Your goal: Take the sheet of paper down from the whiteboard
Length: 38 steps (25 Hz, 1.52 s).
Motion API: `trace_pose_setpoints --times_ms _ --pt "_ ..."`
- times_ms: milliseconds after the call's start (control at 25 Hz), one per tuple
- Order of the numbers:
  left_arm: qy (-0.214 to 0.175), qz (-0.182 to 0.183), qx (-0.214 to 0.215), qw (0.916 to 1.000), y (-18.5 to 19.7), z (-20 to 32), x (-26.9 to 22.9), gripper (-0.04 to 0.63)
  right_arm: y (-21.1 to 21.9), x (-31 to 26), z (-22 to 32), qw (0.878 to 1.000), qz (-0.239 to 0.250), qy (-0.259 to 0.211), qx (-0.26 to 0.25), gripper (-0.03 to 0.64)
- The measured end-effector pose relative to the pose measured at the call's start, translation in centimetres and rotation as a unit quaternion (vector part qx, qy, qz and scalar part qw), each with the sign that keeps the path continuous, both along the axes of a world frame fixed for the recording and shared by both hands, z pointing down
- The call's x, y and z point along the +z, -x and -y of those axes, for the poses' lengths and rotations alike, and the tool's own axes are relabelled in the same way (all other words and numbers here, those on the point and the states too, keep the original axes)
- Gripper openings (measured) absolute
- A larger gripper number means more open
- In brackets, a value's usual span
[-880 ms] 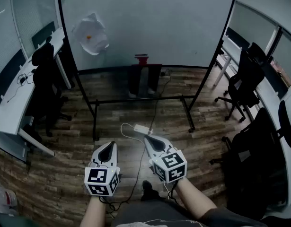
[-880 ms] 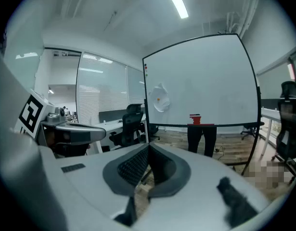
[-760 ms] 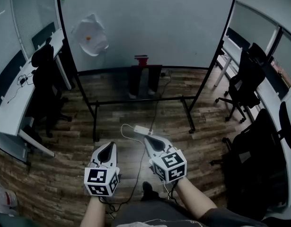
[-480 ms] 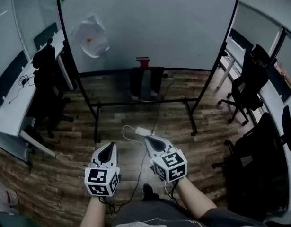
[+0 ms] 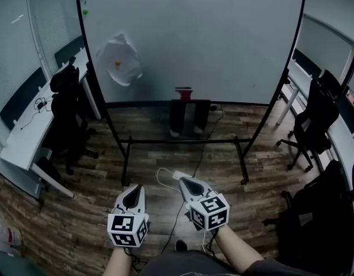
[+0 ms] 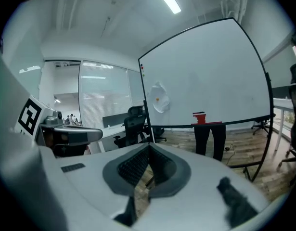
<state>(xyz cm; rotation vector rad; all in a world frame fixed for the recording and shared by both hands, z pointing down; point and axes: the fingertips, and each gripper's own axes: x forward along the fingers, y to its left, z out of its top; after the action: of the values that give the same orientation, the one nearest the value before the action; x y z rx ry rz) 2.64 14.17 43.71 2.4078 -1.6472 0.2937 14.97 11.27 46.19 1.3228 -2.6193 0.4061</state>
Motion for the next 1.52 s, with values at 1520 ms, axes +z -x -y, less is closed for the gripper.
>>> trace_pose_setpoints --times_ms 1520 --pt "-0.010 -0.003 -0.006 0.9999 12.6 24.8 -0.6 0.012 9.9 1.4 22.4 0.999 -0.012 0.022 0.023 0.023"
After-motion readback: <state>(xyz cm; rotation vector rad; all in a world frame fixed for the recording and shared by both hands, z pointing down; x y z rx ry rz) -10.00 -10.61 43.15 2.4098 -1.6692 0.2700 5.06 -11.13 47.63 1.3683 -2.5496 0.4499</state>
